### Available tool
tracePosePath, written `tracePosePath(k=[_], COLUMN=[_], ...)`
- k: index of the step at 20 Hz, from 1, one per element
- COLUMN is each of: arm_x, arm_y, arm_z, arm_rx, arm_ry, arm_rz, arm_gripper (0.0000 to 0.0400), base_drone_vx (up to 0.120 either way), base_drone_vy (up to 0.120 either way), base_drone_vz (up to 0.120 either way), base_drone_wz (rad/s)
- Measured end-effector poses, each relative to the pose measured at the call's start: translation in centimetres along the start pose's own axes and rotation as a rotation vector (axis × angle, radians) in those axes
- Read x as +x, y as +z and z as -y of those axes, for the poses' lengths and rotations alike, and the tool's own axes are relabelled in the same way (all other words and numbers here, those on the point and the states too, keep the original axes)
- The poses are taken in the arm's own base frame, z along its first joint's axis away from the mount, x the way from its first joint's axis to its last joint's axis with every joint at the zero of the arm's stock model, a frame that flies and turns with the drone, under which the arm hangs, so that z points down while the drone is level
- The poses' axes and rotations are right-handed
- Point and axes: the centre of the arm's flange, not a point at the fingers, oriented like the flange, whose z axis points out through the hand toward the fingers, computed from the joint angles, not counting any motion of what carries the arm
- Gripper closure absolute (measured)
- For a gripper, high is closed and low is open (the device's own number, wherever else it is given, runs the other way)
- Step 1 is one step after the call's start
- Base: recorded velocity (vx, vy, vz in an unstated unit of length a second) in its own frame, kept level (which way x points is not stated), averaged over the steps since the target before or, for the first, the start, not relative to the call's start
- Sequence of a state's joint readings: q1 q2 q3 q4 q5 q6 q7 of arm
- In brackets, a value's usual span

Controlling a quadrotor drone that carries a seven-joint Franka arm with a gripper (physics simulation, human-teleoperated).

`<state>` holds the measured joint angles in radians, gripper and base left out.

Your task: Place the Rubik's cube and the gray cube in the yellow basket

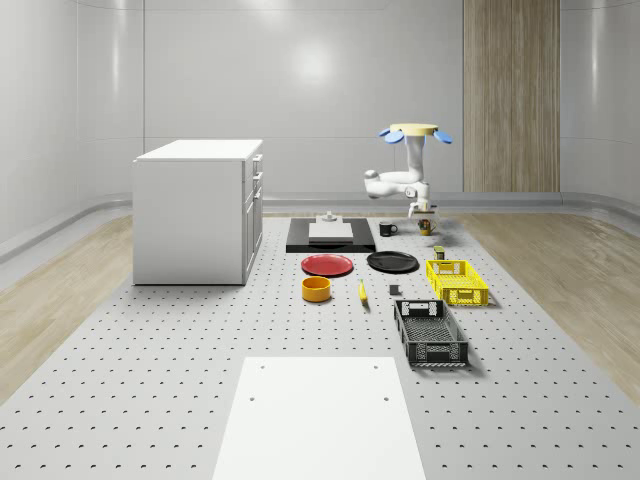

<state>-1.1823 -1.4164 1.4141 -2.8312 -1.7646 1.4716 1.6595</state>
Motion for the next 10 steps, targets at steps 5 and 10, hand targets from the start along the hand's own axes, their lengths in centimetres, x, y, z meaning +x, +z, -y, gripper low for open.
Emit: tracePosePath(k=[5, 10], arm_x=[0.00, 0.00], arm_y=[-0.10, -0.13], arm_z=[0.00, 0.00], arm_rx=[0.000, 0.000], arm_ry=[0.000, 0.000], arm_rz=[0.000, 0.000], arm_gripper=[0.0075, 0.0075], base_drone_vx=[0.120, 0.120], base_drone_vy=[0.048, 0.104], base_drone_vz=[0.024, 0.000], base_drone_wz=[0.000, 0.000])
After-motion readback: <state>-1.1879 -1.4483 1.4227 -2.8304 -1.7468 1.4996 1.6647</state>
